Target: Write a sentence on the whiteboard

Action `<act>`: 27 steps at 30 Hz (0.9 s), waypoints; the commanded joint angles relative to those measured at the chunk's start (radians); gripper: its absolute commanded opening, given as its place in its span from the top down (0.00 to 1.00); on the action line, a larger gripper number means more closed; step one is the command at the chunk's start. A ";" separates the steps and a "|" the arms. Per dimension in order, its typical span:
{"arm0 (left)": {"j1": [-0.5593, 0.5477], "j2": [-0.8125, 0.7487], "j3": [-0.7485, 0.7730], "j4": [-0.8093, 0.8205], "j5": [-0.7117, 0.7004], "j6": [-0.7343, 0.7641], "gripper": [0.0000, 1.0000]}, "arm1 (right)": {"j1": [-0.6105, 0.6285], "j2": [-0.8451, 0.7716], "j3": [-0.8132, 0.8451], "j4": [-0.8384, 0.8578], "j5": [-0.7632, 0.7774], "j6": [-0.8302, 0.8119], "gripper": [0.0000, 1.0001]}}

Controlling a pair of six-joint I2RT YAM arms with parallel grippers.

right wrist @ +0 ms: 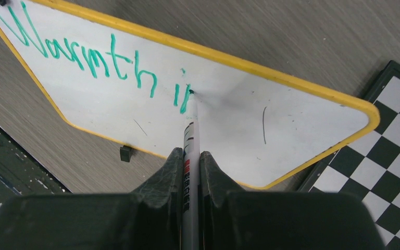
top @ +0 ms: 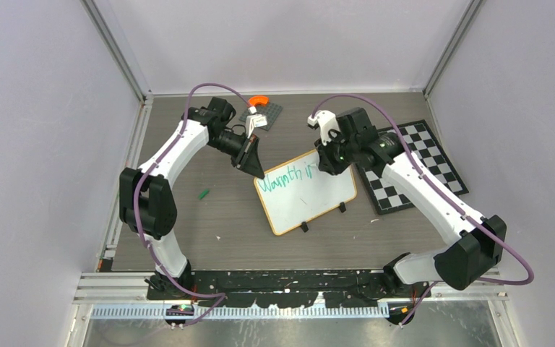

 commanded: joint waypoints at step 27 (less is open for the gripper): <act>-0.016 -0.024 0.007 -0.015 0.048 0.007 1.00 | -0.058 -0.076 0.020 -0.040 -0.017 -0.045 1.00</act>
